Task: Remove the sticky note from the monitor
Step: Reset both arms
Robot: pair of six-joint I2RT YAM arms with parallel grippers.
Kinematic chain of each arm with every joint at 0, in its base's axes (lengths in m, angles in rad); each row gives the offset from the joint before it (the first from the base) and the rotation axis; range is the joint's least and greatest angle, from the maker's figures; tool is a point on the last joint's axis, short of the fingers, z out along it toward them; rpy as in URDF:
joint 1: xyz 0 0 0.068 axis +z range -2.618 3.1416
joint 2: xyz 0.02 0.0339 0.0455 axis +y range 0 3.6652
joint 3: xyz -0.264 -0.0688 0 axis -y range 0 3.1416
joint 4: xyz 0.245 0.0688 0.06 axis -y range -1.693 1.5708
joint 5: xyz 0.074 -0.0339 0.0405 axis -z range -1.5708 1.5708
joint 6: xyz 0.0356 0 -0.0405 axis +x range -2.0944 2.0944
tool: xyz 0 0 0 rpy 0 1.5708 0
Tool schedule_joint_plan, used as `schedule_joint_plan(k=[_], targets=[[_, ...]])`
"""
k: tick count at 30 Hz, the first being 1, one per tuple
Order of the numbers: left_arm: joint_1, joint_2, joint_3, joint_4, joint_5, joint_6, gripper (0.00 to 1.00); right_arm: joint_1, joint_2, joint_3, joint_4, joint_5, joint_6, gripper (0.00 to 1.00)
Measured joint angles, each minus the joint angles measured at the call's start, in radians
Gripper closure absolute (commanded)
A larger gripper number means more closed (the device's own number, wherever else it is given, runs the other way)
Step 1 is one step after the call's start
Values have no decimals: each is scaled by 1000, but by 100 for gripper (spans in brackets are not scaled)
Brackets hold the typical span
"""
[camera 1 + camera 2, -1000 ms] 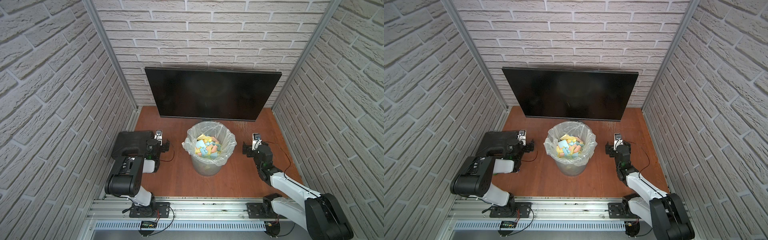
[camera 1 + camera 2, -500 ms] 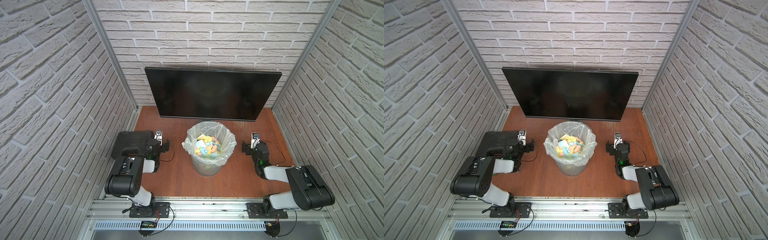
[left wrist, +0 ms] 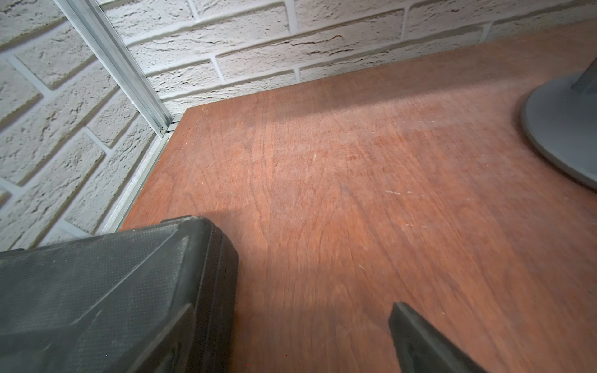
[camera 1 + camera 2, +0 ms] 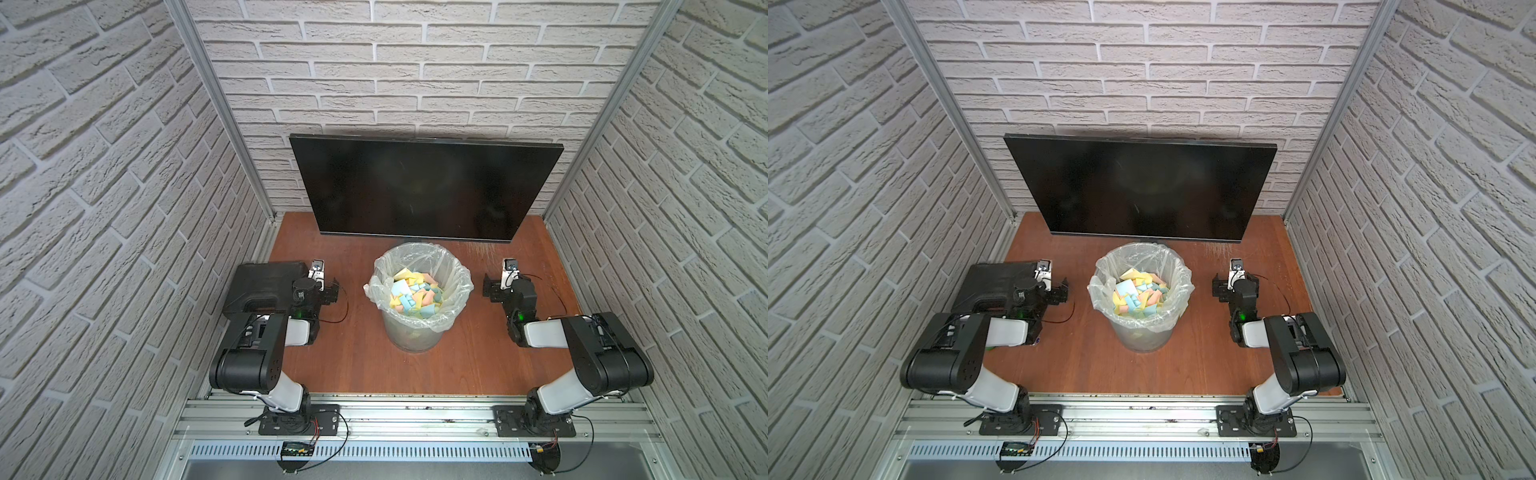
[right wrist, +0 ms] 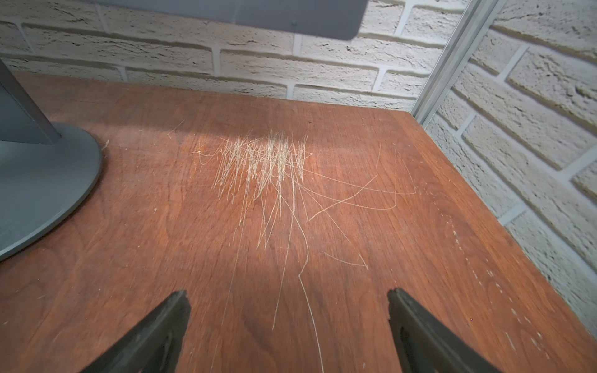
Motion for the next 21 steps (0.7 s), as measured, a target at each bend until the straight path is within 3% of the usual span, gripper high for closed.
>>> schedule_joint_plan(k=[21], targets=[[0, 0, 0, 0, 0, 0, 2, -2, 0, 0, -24, -11, 1, 1]])
